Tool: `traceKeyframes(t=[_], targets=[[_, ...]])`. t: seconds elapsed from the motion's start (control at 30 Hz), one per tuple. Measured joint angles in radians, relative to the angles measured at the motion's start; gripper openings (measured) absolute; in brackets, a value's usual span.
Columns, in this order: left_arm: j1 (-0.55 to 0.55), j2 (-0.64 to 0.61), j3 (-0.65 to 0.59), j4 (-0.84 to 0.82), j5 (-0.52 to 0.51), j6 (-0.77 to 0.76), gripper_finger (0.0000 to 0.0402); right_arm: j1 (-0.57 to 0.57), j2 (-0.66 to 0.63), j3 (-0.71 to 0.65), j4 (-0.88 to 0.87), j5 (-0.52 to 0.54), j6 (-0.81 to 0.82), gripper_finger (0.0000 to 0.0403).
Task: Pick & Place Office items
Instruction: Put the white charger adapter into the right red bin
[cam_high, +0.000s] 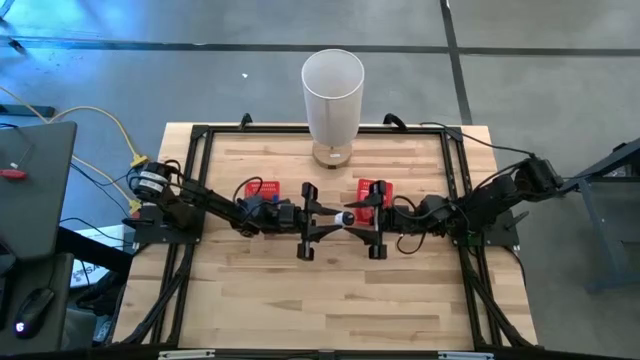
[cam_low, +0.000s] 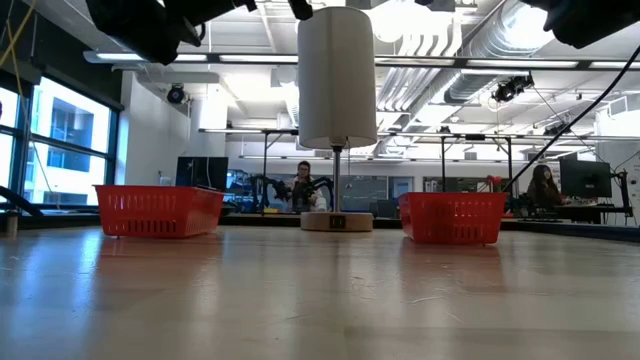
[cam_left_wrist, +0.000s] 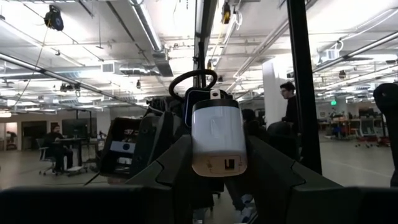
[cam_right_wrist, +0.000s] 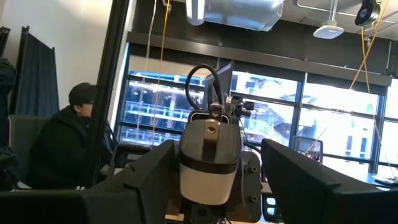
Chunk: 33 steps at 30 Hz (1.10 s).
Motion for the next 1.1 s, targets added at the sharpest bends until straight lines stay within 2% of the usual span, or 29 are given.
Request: traceKeyframes(t=[0.3,0.8,1.1], targets=[[0.015,0.001,0.001,-0.023,0.001,-0.016,0.0118,0.0,0.0,0.0,0.0,0.0,-0.001,0.0223],[0.033,0.001,0.001,-0.019,0.006,-0.033,0.0118,-0.033,0.0,0.0,-0.005,-0.056,0.016,0.0138],[0.035,0.001,0.0,-0.022,0.008,-0.023,0.0118,-0.034,0.0,0.0,-0.027,-0.048,0.014,0.0129]])
